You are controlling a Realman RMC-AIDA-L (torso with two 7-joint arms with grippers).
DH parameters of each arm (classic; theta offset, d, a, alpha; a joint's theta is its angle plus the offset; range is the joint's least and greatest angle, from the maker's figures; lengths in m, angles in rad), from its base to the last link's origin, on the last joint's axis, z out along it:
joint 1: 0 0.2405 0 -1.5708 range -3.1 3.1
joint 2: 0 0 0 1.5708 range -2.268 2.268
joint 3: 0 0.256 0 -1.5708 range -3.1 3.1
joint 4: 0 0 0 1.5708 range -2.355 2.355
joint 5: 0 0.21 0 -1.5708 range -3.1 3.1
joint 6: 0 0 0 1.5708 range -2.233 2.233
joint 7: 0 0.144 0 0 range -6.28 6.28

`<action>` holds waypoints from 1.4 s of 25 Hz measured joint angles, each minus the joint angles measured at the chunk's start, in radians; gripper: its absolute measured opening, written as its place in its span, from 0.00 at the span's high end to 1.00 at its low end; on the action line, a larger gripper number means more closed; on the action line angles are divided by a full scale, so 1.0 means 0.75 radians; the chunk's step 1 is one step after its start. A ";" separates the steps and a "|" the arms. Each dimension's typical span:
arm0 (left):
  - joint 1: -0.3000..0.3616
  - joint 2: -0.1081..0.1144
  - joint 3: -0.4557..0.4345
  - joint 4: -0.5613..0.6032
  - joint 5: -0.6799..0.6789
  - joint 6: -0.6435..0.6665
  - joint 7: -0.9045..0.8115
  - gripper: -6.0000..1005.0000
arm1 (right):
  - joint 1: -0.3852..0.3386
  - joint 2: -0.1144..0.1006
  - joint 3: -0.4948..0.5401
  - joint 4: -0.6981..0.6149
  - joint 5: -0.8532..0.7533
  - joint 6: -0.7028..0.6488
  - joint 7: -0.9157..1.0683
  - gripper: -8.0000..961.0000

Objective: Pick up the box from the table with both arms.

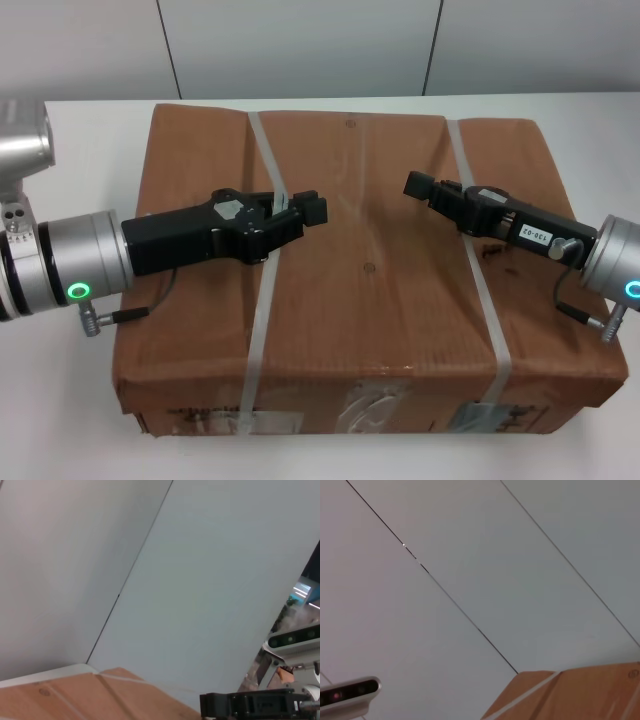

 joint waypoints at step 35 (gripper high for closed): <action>0.004 -0.002 -0.003 -0.012 -0.003 -0.010 0.021 0.84 | 0.001 0.000 0.002 -0.002 0.004 0.002 -0.004 0.96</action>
